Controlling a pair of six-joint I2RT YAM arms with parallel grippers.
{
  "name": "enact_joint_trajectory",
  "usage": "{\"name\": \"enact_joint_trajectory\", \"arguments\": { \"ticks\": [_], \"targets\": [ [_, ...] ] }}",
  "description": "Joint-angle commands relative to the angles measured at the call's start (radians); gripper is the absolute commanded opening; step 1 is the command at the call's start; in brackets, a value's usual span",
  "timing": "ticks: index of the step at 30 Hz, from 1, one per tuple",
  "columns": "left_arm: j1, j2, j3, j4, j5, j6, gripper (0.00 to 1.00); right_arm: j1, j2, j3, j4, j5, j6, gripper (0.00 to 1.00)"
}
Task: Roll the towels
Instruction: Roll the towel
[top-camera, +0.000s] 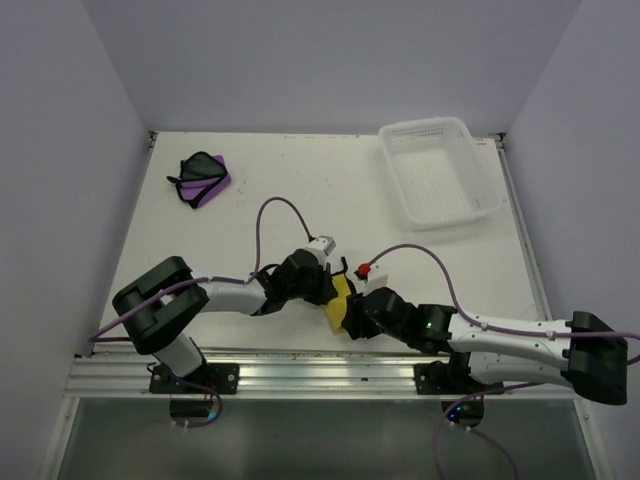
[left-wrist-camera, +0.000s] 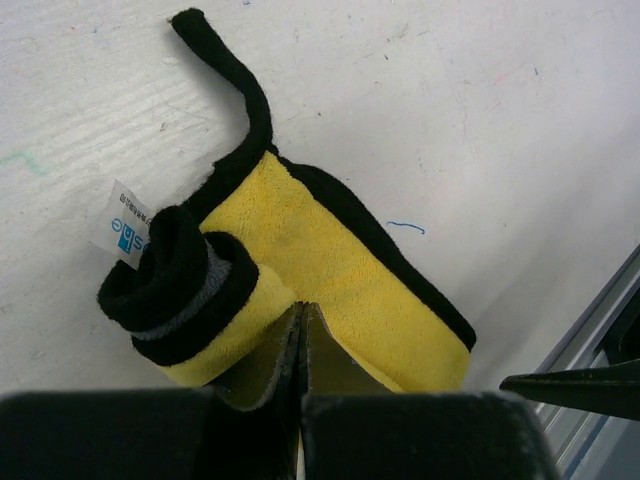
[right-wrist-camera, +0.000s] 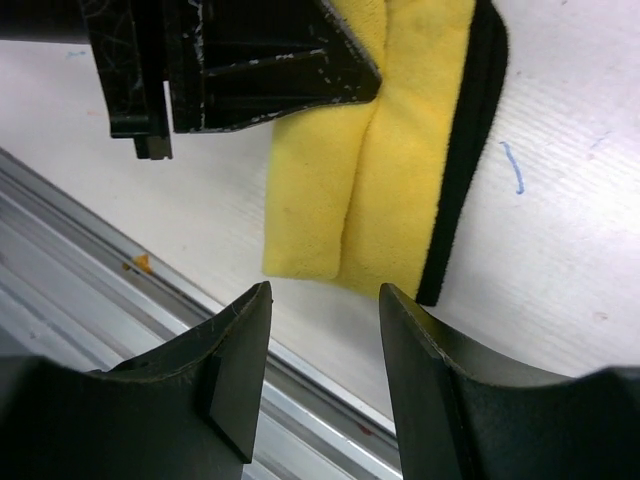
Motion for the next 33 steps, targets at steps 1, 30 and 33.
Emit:
{"name": "enact_joint_trajectory", "arguments": {
  "ticks": [1, 30, 33],
  "targets": [
    [-0.003, 0.032, 0.007, -0.078, -0.023, -0.002, 0.00, 0.024, -0.020, 0.048, -0.064, 0.125, -0.045, 0.50],
    [-0.002, 0.024, 0.030, -0.113, 0.026, -0.032, 0.00, 0.304, 0.462, 0.224, 0.137, 0.631, -0.264, 0.55],
    [-0.002, 0.032, 0.034, -0.116, 0.029, -0.031, 0.00, 0.308, 0.486, 0.218, 0.158, 0.613, -0.264, 0.55]
  ]
}}
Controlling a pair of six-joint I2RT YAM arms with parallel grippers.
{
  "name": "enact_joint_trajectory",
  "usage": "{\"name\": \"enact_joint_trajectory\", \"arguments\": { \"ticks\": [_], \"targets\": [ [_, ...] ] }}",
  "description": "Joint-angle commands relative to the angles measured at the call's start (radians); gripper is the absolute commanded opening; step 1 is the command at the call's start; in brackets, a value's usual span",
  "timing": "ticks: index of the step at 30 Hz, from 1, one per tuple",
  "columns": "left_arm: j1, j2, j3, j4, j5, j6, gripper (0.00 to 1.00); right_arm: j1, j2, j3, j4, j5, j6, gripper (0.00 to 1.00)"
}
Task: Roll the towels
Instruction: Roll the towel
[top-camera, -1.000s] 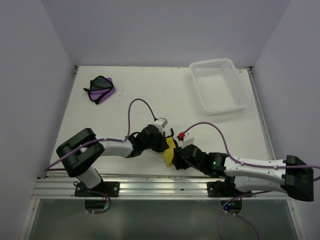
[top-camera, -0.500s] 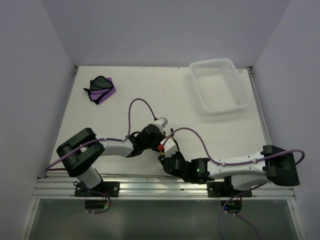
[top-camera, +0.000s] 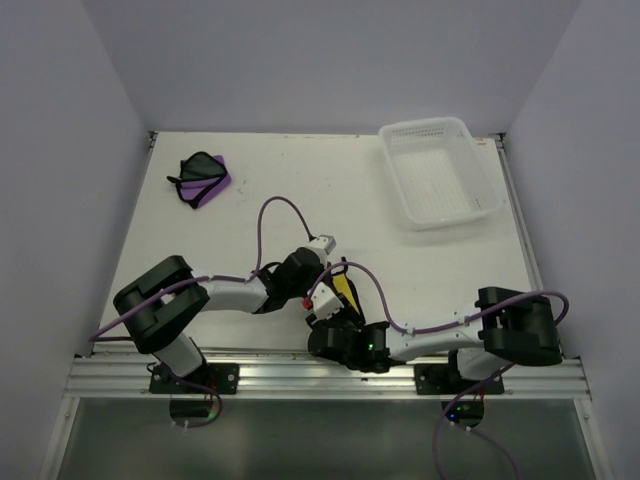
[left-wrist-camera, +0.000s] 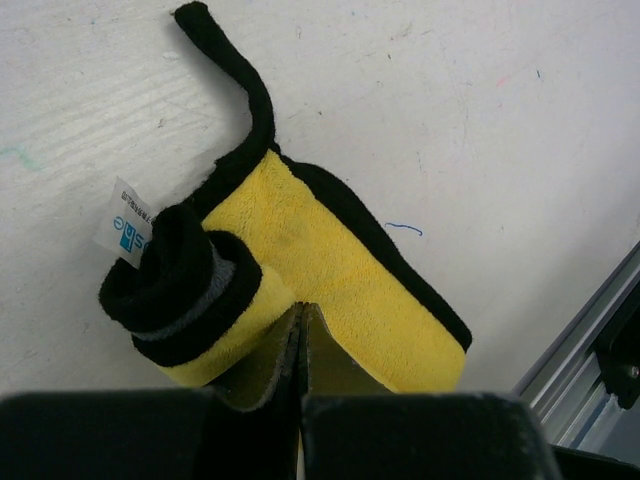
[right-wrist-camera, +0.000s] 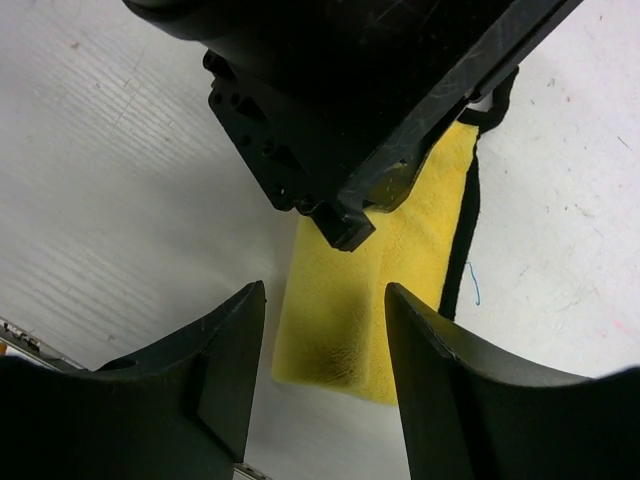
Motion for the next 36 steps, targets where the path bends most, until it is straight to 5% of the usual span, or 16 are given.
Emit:
{"name": "enact_joint_trajectory", "arguments": {
  "ticks": [1, 13, 17, 27, 36],
  "targets": [
    [-0.002, 0.028, 0.013, -0.081, 0.020, -0.006, 0.00, 0.007, 0.025, 0.004, 0.065, 0.047, 0.008, 0.55],
    [0.004, 0.005, 0.012, -0.100, 0.006, -0.010, 0.00, 0.035, 0.137, 0.032, 0.002, 0.134, 0.109, 0.52],
    [0.013, -0.002, 0.010, -0.109, 0.009, -0.003, 0.00, 0.036, 0.153, 0.023, 0.002, 0.145, 0.130, 0.45],
    [0.045, -0.028, 0.002, -0.146, 0.005, -0.005, 0.00, 0.043, 0.165, 0.028, -0.014, 0.151, 0.147, 0.00],
    [0.172, -0.077, 0.009, -0.195, 0.031, 0.043, 0.00, 0.056, 0.097, -0.063, 0.141, 0.088, 0.054, 0.00]
  ]
}}
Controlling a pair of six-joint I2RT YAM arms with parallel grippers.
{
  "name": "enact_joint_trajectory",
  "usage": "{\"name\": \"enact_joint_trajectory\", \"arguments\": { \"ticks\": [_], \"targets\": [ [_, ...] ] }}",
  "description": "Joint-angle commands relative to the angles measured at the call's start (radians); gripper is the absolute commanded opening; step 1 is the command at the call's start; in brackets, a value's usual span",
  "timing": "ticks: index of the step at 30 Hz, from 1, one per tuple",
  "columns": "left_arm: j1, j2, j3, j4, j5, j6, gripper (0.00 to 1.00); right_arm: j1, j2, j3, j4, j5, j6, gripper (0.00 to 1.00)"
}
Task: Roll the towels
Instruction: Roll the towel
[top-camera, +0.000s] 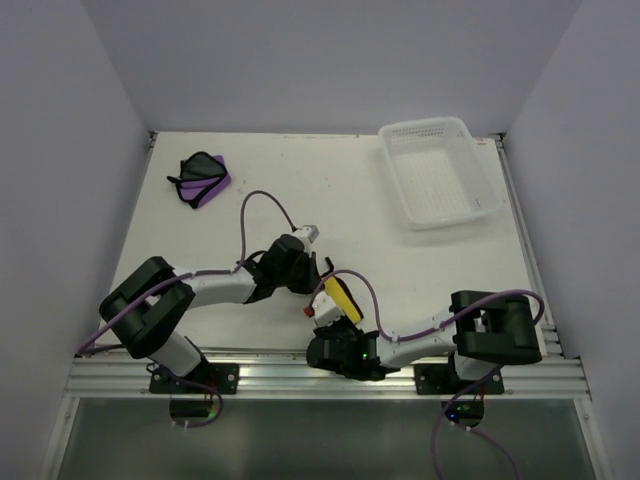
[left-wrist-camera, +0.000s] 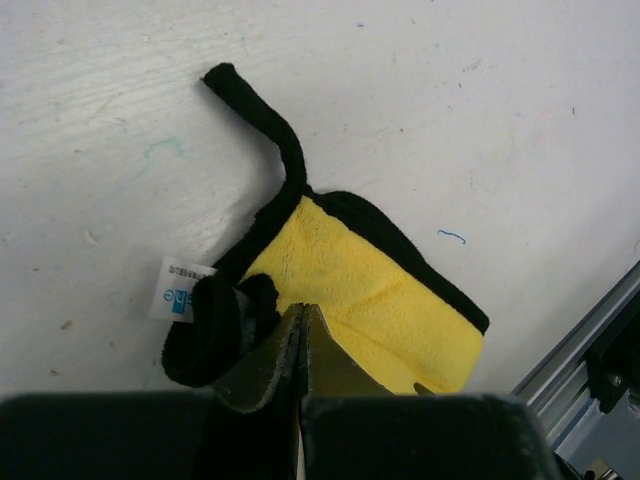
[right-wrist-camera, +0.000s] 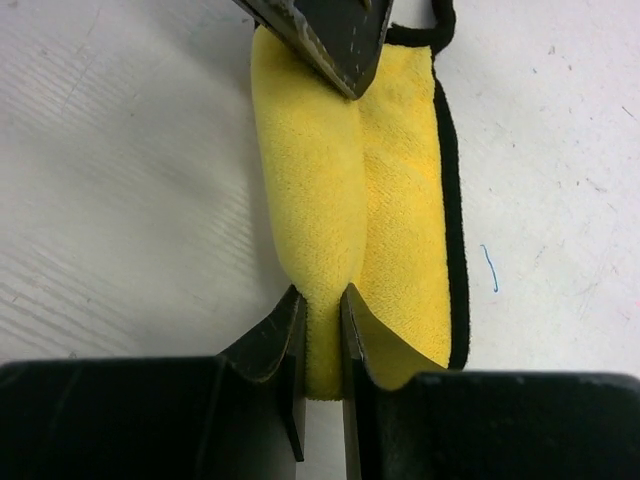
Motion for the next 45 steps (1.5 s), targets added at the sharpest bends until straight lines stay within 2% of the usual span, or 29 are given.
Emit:
{"name": "enact_joint_trajectory", "arguments": {
  "ticks": [1, 11, 18, 33, 40, 45],
  "targets": [
    [0.052, -0.012, 0.002, -0.066, -0.029, 0.050, 0.00, 0.016, -0.043, -0.041, 0.082, -0.025, -0.035, 0.00],
    [0.075, 0.005, -0.025, -0.051, -0.012, 0.045, 0.00, 0.016, -0.088, -0.119, 0.231, -0.144, -0.086, 0.00],
    [0.113, -0.024, -0.053, -0.063, -0.010, 0.065, 0.00, 0.006, -0.171, -0.214, 0.303, -0.212, -0.006, 0.00],
    [0.167, -0.093, -0.095, -0.097, -0.010, 0.085, 0.00, -0.116, -0.277, -0.358, 0.450, -0.436, 0.052, 0.00],
    [0.168, -0.154, -0.090, -0.134, -0.055, 0.085, 0.00, -0.165, -0.350, -0.498, 0.593, -0.466, 0.155, 0.00],
    [0.170, -0.239, -0.096, -0.134, -0.069, 0.082, 0.00, -0.213, -0.427, -0.545, 0.598, -0.479, 0.262, 0.00]
  ]
}}
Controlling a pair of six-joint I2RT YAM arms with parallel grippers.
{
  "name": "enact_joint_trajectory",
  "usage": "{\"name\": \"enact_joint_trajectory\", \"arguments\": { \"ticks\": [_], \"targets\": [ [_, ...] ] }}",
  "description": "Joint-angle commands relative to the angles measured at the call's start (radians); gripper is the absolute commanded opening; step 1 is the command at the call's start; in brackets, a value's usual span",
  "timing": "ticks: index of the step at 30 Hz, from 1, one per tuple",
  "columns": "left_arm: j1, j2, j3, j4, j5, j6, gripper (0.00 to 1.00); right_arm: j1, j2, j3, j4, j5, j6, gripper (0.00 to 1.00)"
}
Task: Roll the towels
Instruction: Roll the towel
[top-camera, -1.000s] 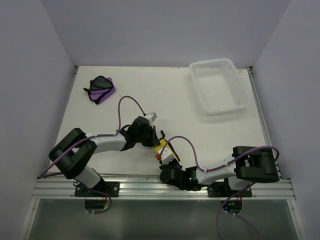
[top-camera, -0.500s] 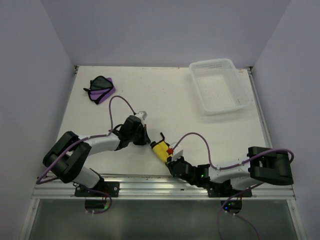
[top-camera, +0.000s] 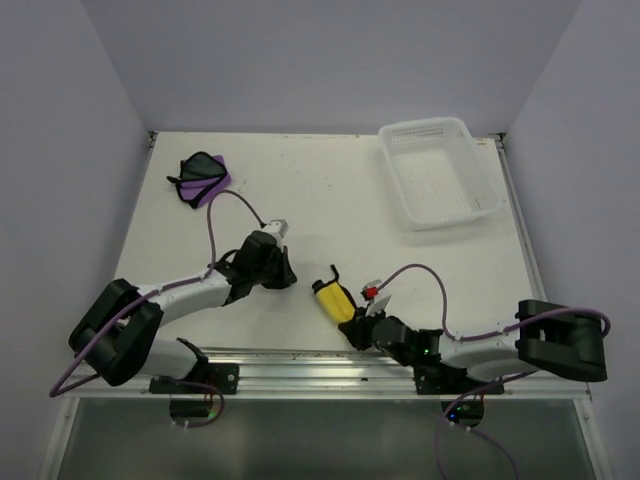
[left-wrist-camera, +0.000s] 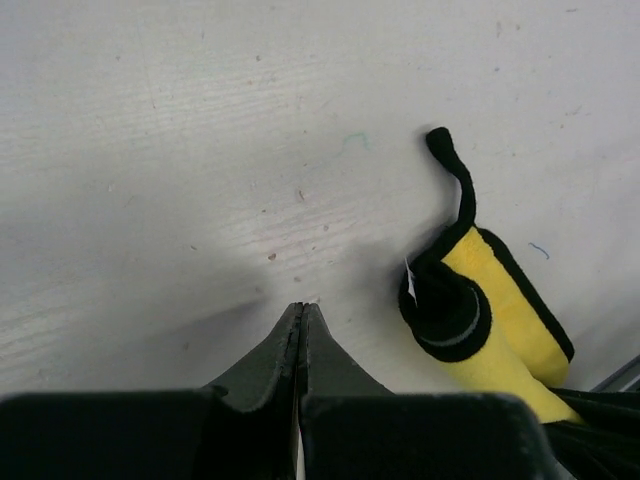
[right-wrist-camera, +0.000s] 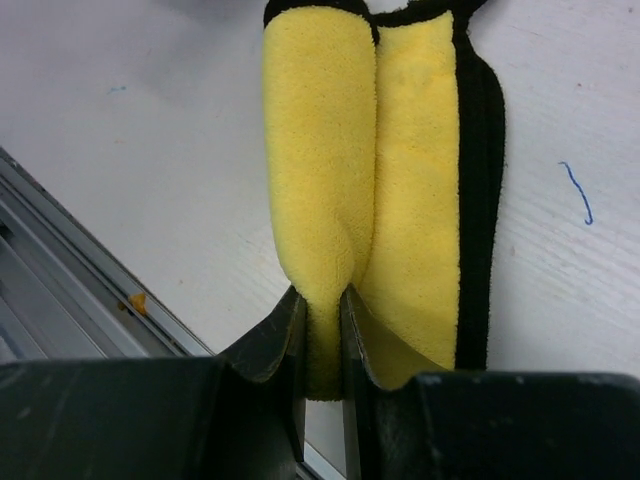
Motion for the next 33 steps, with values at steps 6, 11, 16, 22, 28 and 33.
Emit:
{"name": "enact_joint_trajectory", "arguments": {
  "ticks": [6, 11, 16, 22, 28, 33],
  "targets": [
    [0.008, -0.128, -0.046, 0.069, -0.003, 0.009, 0.00, -0.124, -0.097, -0.101, -0.003, -0.079, 0.218, 0.00],
    [0.007, -0.136, -0.049, 0.091, 0.019, 0.011, 0.00, -0.213, -0.072, -0.118, 0.023, -0.180, 0.299, 0.00],
    [0.006, -0.134, -0.044, 0.105, 0.034, 0.012, 0.00, -0.315, 0.016, -0.146, 0.143, -0.308, 0.378, 0.00],
    [0.005, -0.140, -0.041, 0.137, 0.081, 0.009, 0.00, -0.398, 0.255, -0.141, 0.407, -0.486, 0.459, 0.00],
    [-0.007, -0.172, -0.044, 0.163, 0.097, 0.011, 0.00, -0.409, 0.682, -0.138, 0.921, -0.590, 0.554, 0.00],
    [-0.007, -0.188, -0.042, 0.141, 0.088, 0.028, 0.00, -0.397, 0.761, -0.060, 0.916, -0.667, 0.547, 0.00]
  ]
}}
